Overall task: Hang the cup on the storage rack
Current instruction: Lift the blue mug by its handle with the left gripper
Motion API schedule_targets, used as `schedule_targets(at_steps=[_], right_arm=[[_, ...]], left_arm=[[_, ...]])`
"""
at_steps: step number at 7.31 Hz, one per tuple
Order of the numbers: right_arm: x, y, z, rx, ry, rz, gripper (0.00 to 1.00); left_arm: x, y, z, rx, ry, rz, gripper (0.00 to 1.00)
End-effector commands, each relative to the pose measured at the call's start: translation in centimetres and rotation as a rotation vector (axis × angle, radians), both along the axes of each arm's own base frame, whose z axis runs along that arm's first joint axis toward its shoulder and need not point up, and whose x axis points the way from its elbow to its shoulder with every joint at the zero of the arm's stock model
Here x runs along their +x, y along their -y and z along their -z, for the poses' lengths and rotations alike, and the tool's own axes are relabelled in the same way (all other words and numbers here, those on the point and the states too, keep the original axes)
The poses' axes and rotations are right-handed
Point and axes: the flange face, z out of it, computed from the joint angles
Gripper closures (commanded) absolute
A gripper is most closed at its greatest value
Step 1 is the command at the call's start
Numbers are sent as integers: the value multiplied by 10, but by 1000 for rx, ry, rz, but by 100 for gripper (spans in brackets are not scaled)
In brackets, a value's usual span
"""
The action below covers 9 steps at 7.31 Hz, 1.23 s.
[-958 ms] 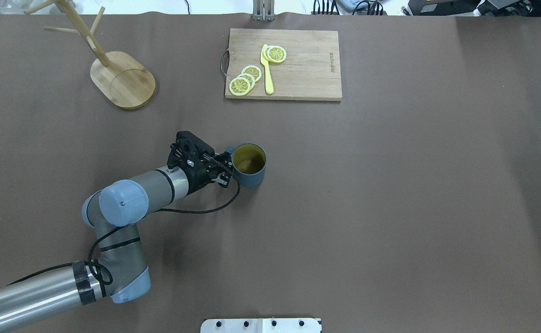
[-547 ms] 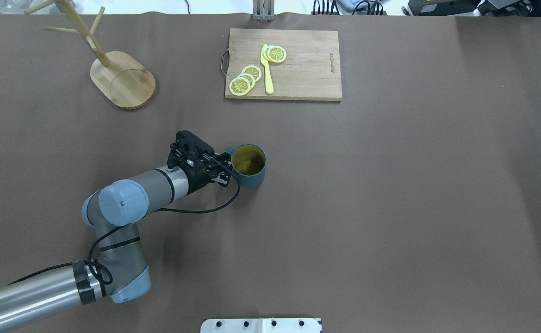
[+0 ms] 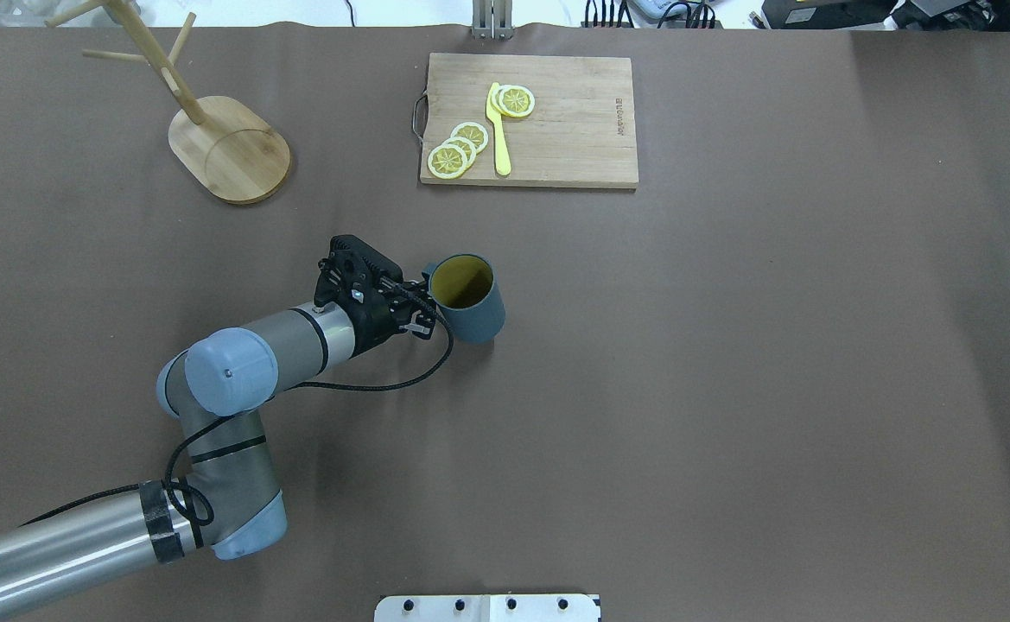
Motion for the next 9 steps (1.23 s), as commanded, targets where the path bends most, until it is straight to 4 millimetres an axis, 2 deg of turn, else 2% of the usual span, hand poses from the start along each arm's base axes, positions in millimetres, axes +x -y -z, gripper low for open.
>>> schedule_targets(at_steps=[1,2,3,5,9], right_arm=[[0,0,-1,-3,-1,0,0],[0,-1,-2,-6,0,0,0],[0,-1,-2,-4,-1,0,0],[0,-1,-2,-4,-1,0,0],[0,-2,-3,-6,-1,0,0]], left_arm=[[-12,12,16,-70,-85,21,100],[-14,13,22,-113,-130,24,100],[-13,11,37,-227,-233,19,100],[-12,11,41,-393,-363,13,100],[-29,8,77,-612,-605,-6,100]])
